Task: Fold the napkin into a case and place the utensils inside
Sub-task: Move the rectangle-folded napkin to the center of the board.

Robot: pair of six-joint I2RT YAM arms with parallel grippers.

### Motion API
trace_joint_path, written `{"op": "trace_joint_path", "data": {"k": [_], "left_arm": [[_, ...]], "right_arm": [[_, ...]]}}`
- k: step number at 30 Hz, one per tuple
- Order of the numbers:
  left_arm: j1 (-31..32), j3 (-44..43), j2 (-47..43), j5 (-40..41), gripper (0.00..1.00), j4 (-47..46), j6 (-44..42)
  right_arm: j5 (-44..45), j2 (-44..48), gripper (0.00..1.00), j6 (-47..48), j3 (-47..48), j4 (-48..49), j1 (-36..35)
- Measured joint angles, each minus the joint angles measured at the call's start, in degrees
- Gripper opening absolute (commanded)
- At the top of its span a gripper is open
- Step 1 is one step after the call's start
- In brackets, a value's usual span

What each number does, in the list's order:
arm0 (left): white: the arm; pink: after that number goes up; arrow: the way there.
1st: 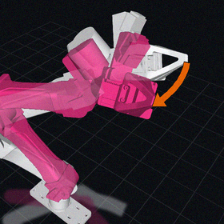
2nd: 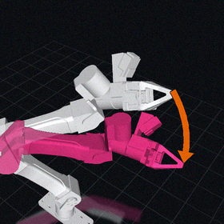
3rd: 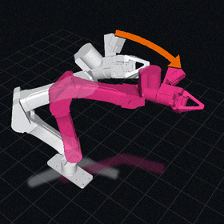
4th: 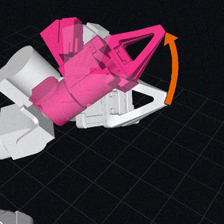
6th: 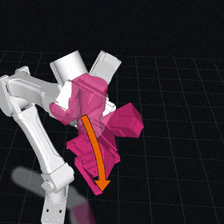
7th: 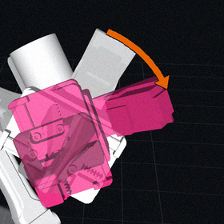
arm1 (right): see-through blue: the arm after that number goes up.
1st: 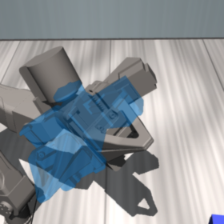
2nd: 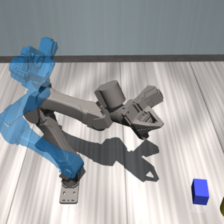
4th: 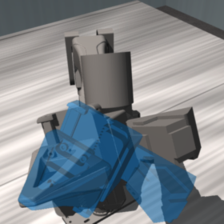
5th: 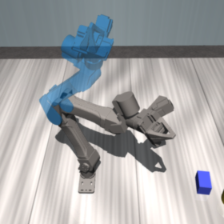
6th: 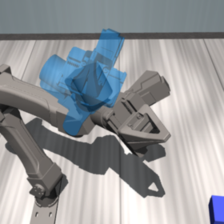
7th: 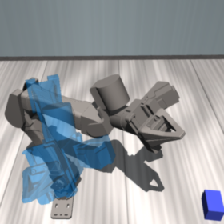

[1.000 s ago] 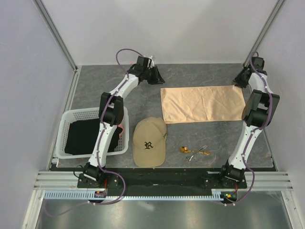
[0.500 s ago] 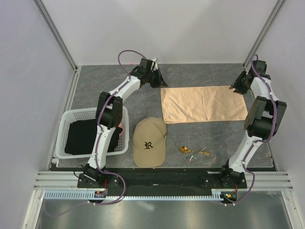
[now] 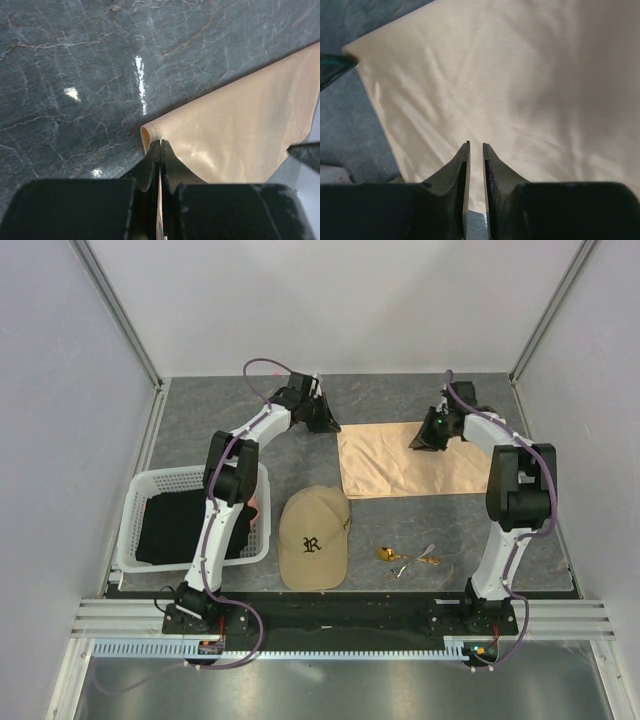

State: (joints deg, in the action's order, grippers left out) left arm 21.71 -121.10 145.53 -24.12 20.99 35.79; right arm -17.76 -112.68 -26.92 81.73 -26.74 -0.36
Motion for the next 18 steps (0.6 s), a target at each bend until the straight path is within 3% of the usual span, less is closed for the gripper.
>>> {"op": "trace_joint_path", "data": {"k": [9,18], "left_arm": [[-2.8,-3.5,3.6,-3.9,0.02,-0.6,3.8],[-6.2,-10.2,7.9,-5.1,0.02,-1.7,4.5]], "right_arm": [[-3.4,-0.7,0.22,-4.3,-0.3,5.4,-13.2],[-2.3,-1.6,0.23,-5.3,-0.1,4.4,-10.2]]}}
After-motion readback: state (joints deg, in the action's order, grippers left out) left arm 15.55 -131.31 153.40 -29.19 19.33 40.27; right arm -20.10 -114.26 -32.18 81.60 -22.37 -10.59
